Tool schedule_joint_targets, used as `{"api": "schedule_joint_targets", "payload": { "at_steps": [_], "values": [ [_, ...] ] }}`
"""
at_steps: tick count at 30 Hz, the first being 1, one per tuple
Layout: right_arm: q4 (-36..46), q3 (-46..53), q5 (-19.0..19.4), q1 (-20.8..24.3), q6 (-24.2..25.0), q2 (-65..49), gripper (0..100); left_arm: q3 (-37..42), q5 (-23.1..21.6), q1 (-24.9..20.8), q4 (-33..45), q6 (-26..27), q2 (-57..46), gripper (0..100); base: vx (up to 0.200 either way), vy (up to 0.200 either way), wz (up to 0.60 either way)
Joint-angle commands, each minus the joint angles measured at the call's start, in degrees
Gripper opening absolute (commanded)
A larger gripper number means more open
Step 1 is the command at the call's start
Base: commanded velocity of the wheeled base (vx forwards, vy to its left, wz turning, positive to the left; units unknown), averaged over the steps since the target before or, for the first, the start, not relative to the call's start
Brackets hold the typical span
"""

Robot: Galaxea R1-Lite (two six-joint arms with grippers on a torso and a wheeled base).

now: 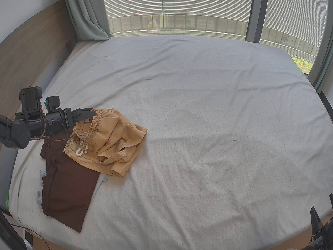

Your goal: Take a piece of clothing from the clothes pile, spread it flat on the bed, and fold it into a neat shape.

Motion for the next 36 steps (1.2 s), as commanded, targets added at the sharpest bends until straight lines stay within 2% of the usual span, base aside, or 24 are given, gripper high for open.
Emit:
{"api": "schedule_joint_targets", "payload": {
  "at_steps": [1, 14, 22, 36],
  "values": [
    [-0.01, 0.92, 0.02, 0.04, -0.04, -0.68, 100, -2.52, 0.22, -0.17, 0.07, -0.06, 3.9, 100, 0.0, 0.0, 0.0],
    [-0.01, 0.92, 0.02, 0.04, -0.04, -0.68, 100, -9.2, 0.22, -0.35, -0.02, 0.03, 10.75, 100, 0.0, 0.0, 0.0],
    [-0.01, 0.92, 0.02, 0.04, 0.05, -0.68, 100, -12.01, 0.31, -2.2, -0.72, -0.14, 13.74, 100, 0.0, 0.0, 0.0],
    [-0.01, 0.92, 0.02, 0.04, 0.05, -0.68, 100, -13.42, 3.29, -5.01, -3.71, -0.5, 17.43, 100, 0.0, 0.0, 0.0]
  ]
}}
